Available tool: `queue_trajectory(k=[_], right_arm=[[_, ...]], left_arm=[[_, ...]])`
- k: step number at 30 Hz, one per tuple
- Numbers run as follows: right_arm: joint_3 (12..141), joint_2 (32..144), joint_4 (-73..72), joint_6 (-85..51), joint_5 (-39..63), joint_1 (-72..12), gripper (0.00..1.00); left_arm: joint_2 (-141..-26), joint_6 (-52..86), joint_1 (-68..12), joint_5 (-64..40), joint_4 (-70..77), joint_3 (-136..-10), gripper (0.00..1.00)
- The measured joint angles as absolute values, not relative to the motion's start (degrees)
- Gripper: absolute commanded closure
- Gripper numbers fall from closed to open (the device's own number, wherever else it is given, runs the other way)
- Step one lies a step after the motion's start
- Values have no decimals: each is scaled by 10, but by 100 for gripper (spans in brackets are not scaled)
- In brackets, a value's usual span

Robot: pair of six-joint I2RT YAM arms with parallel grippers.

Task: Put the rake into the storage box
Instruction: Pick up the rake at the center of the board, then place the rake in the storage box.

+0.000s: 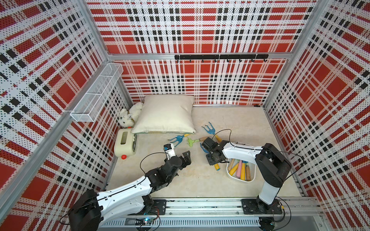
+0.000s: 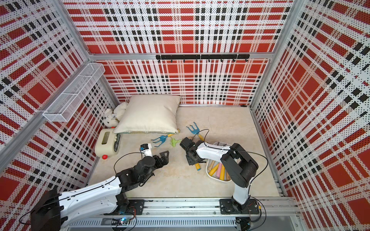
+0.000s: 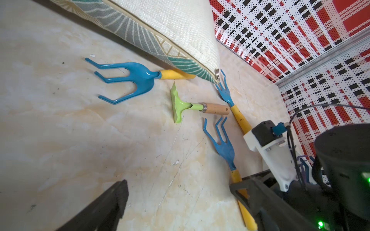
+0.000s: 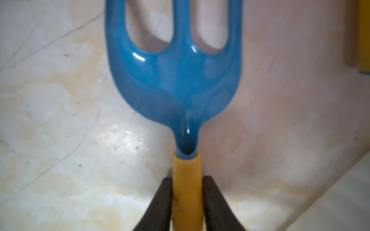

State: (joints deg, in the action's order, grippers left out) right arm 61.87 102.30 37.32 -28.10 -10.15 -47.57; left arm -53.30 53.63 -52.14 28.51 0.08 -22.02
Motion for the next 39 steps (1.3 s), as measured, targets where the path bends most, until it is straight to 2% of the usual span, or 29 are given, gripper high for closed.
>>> queue_trajectory(k=[1, 7, 15, 25, 31, 39], right_arm=[[618, 1021, 372, -280, -102, -480, 100], [578, 941, 362, -315, -93, -488, 100], [513, 706, 340, -386, -107, -486, 100], [413, 470, 420, -488, -159, -384, 100], [378, 429, 479, -529, -174, -353, 100], [355, 440, 483, -532, -163, -335, 99]], left_arm=[[-528, 537, -521, 285, 0, -219, 1], [-493, 540, -521, 286, -6, -206, 1], [-454, 542, -521, 290, -16, -196, 1], [-468, 542, -522, 289, -10, -189, 0], [-501, 541, -526, 286, 13, -189, 0], [-539, 540, -544, 285, 32, -191, 0]])
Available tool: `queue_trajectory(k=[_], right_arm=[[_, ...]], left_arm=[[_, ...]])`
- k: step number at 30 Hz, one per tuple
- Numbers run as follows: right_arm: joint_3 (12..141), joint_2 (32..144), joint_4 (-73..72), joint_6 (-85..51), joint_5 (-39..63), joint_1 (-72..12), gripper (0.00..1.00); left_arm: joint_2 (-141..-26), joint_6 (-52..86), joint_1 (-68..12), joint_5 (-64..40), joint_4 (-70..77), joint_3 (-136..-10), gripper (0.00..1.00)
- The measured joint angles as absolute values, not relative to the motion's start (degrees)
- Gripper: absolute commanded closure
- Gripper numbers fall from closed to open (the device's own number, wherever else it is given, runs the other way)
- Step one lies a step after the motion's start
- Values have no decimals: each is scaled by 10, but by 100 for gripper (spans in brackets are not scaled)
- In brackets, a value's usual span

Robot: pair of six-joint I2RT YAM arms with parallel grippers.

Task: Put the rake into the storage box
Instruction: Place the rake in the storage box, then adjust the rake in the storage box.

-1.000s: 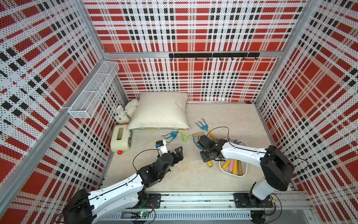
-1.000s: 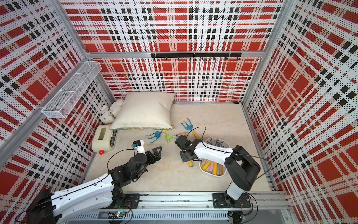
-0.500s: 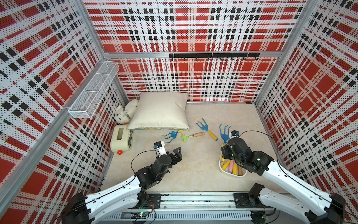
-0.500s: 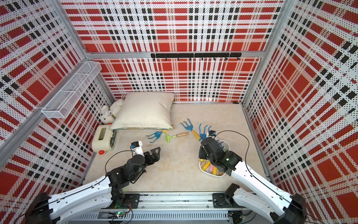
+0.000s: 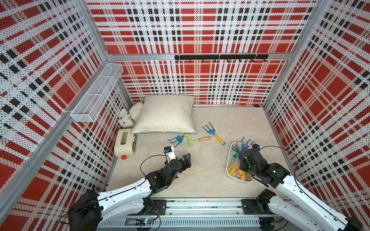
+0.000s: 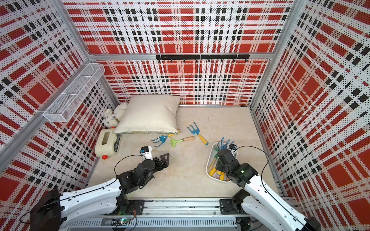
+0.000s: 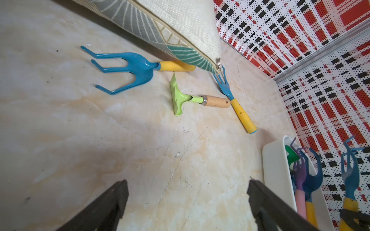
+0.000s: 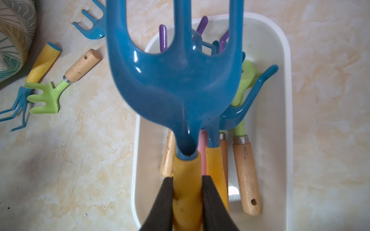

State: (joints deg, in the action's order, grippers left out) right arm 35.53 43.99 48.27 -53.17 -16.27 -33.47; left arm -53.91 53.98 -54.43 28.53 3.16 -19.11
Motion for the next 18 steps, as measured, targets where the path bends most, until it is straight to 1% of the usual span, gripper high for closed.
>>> queue_trajectory(k=[2, 3, 5, 7, 8, 9, 11, 18], right_arm=[[355, 446, 482, -531, -163, -329, 94], [355, 448, 481, -532, -163, -327, 89], [355, 452, 481, -532, -164, -324, 65], [354, 456, 480, -533, -166, -319, 35], [354, 456, 479, -532, -167, -317, 30], [354, 456, 479, -532, -168, -317, 29], [354, 455, 477, -531, -169, -317, 23], [354, 444, 467, -516, -167, -314, 23]], left_arm=[[-541, 540, -551, 286, 34, -191, 0], [-541, 540, -553, 287, 35, -191, 0], [-542, 541, -556, 288, 38, -191, 0], [-543, 542, -558, 288, 38, -191, 0], [-543, 543, -559, 288, 38, -191, 0], [-542, 543, -559, 289, 38, -191, 0], [-541, 544, -559, 290, 38, -191, 0], [-538, 547, -560, 295, 38, -191, 0]])
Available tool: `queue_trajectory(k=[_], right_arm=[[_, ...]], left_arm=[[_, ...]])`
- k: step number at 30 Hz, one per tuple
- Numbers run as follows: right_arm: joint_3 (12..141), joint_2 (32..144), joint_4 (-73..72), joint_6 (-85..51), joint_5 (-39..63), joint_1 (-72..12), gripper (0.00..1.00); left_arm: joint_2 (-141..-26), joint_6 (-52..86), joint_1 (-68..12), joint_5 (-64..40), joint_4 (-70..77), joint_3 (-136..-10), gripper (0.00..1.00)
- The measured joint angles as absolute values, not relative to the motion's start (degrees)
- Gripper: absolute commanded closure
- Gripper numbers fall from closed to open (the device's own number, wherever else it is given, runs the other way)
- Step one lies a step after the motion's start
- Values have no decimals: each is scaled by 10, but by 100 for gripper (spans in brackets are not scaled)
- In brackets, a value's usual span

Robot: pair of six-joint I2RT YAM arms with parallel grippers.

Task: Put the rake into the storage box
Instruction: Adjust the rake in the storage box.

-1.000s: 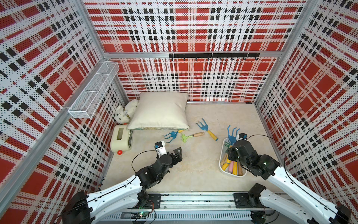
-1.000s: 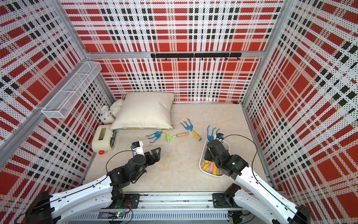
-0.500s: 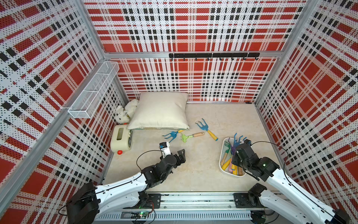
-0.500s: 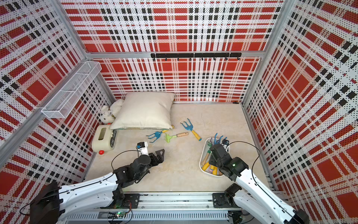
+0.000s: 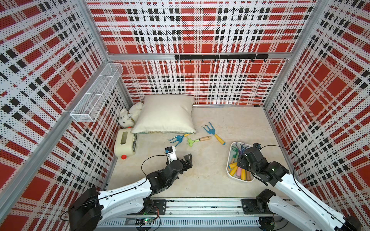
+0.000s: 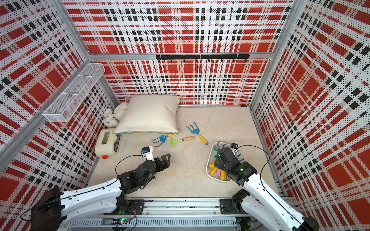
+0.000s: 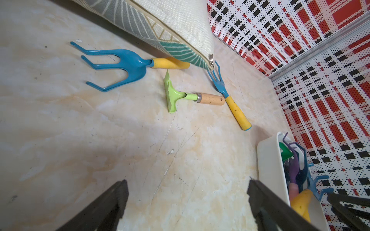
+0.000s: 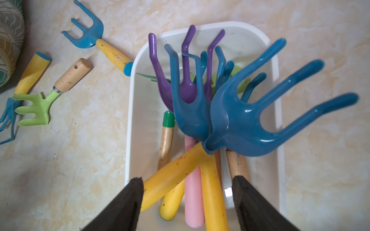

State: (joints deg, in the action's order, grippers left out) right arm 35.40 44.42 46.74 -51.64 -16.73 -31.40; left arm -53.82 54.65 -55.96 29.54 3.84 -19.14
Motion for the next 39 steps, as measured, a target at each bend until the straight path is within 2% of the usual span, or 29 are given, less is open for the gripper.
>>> queue_trajectory(k=[9, 17, 22, 26, 30, 39], right_arm=[[365, 469, 456, -497, -160, -313, 23], [349, 502, 417, -547, -148, -309, 42], [346, 579, 407, -583, -143, -309, 44], [339, 602, 400, -602, -143, -309, 61], [339, 609, 402, -616, -152, -309, 64], [339, 541, 431, -622, -174, -309, 94]], left_arm=[[-539, 546, -550, 296, 39, -191, 0], [-559, 541, -547, 290, 46, -194, 0], [-560, 540, -547, 289, 47, -194, 0], [-560, 540, -547, 288, 50, -194, 0], [-554, 540, -547, 287, 51, -194, 0], [-533, 540, -543, 288, 51, -193, 0]])
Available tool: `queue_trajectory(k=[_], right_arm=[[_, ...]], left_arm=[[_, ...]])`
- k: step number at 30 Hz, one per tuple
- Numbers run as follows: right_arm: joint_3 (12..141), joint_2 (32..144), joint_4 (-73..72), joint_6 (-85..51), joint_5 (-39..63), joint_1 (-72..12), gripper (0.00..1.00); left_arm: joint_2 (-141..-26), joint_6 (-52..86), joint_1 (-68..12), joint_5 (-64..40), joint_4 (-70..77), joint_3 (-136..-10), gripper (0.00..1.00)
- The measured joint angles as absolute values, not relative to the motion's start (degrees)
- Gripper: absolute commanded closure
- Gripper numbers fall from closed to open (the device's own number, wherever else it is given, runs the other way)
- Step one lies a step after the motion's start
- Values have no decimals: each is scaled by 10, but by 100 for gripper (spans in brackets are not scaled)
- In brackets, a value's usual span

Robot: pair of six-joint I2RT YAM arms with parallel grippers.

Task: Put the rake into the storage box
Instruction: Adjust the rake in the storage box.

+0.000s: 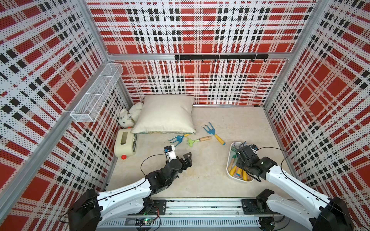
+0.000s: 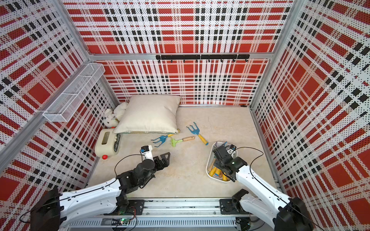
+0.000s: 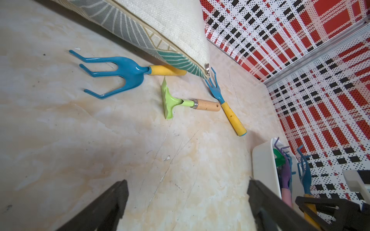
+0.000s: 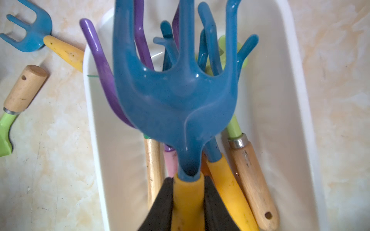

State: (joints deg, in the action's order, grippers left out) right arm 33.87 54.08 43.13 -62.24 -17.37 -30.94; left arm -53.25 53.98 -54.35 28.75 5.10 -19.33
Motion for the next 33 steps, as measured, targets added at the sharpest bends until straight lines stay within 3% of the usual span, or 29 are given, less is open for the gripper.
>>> queue_trajectory(k=[4, 9, 12, 16, 24, 29, 33], right_arm=[[339, 497, 438, -606, -176, -314, 100], [339, 469, 422, -571, -166, -328, 97], [338, 481, 404, -550, -157, -336, 86], [338, 524, 388, -530, -154, -338, 40], [341, 495, 380, -498, -150, -338, 22], [377, 494, 356, -455, -123, -338, 21], [430, 566, 313, -404, -75, -338, 21]], left_arm=[[-533, 540, -543, 287, 51, -193, 0], [-533, 540, -543, 288, 51, -193, 0], [-533, 540, -543, 288, 51, -193, 0], [-536, 540, -543, 288, 51, -193, 0], [-543, 540, -543, 289, 51, -193, 0], [-544, 538, -531, 290, 51, -193, 0], [-533, 537, -509, 289, 50, -192, 0]])
